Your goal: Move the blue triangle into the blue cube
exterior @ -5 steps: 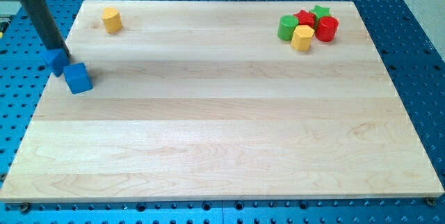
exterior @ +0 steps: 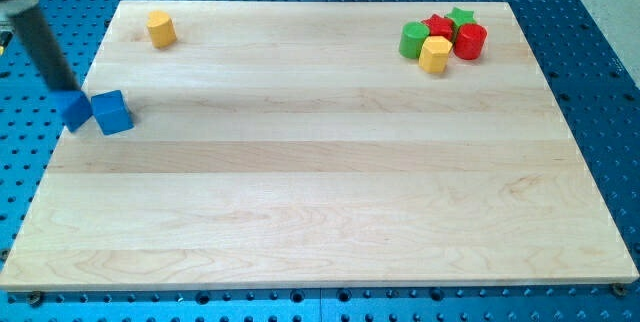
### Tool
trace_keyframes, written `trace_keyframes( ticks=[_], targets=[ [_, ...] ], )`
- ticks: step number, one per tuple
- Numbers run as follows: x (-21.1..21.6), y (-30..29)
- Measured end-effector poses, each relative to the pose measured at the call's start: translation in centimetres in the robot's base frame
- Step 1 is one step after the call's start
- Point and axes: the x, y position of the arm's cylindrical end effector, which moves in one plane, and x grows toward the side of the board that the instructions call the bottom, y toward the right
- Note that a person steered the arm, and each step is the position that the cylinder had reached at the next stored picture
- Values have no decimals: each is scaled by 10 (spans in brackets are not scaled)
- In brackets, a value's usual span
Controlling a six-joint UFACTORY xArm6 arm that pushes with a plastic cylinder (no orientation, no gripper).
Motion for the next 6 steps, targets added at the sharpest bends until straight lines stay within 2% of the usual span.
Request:
trace_keyframes(
  ticks=[3,4,5,6],
  targets=[
    [92,10],
    [68,46],
    [9,46],
    [36,19]
  ],
)
